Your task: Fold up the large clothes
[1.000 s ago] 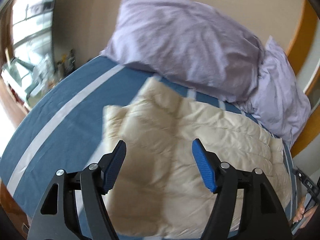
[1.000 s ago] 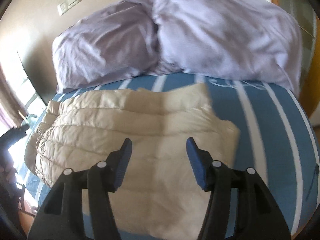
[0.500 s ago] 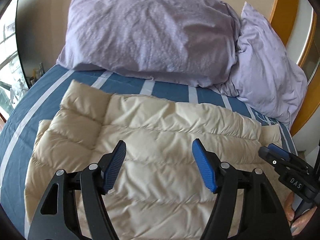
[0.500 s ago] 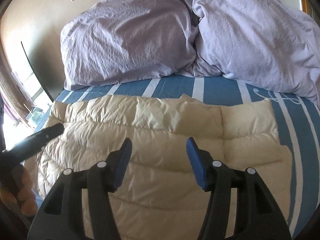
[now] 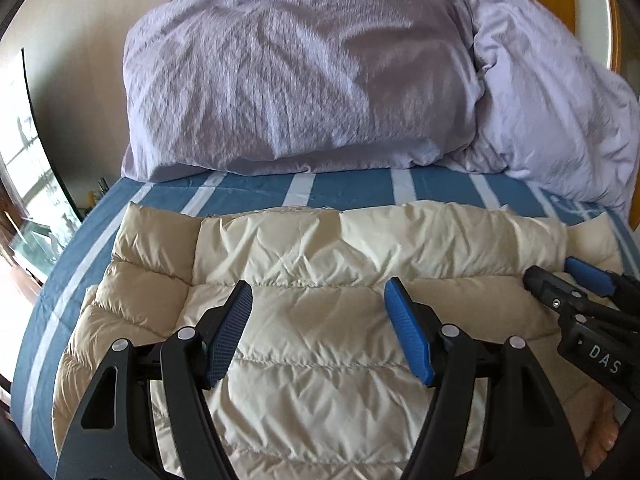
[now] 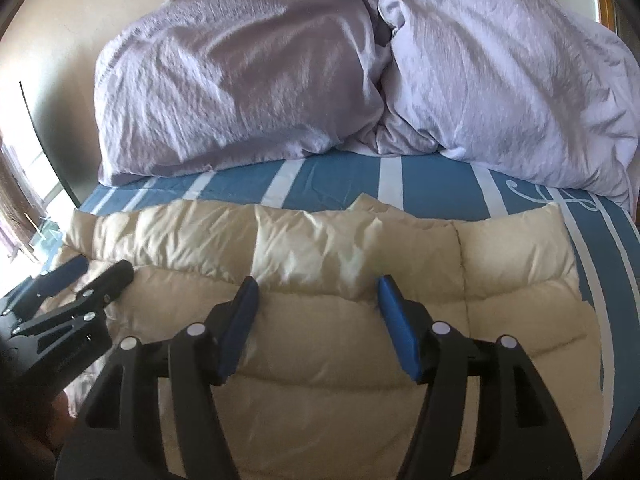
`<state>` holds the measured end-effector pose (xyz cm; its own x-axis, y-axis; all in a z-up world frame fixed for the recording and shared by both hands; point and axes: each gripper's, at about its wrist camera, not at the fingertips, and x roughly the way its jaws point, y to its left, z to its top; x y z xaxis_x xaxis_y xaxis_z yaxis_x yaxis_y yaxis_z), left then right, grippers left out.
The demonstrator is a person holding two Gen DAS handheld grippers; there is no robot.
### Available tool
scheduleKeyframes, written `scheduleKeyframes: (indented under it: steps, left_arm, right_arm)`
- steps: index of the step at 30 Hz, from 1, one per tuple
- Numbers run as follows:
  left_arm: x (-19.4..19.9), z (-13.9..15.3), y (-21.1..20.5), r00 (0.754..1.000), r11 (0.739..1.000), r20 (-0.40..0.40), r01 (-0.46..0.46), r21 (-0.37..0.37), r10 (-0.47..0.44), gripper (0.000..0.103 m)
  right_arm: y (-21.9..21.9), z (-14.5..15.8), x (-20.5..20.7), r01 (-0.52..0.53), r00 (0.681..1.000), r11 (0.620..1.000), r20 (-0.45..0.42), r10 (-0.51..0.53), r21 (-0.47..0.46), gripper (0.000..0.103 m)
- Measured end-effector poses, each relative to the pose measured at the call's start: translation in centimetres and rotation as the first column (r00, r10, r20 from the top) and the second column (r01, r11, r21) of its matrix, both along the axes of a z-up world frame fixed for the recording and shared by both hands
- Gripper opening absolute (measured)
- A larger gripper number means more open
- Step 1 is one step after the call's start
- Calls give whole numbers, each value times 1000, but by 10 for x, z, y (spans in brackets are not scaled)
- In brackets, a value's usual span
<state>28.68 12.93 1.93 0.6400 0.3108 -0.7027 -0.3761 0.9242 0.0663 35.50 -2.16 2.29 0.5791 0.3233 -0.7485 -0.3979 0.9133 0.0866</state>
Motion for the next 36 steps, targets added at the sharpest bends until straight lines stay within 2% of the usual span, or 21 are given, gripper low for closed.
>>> scheduleKeyframes:
  steps: [10,20,32,36]
  left_arm:
    - [15,-25,9,999,999,-36,-39,11,40,70]
    - [27,-36,8,996,998,-71,-49,33,52,71]
    - [35,-45,16,992,999,-115,-54,2,54,73]
    - [27,-38,17,993,999,-103,-53,-2,53,74]
  right_arm:
    - [10,-25,6,19,1000,997,0,-20,-70,64]
    - [12,-43,16,33,999,993,-23,-36,-116,67]
    - [14,-51,23,37,998,993,-38,-41,-114,68]
    - [-1,-41,22,21,998,998,-62,-25,-54,68]
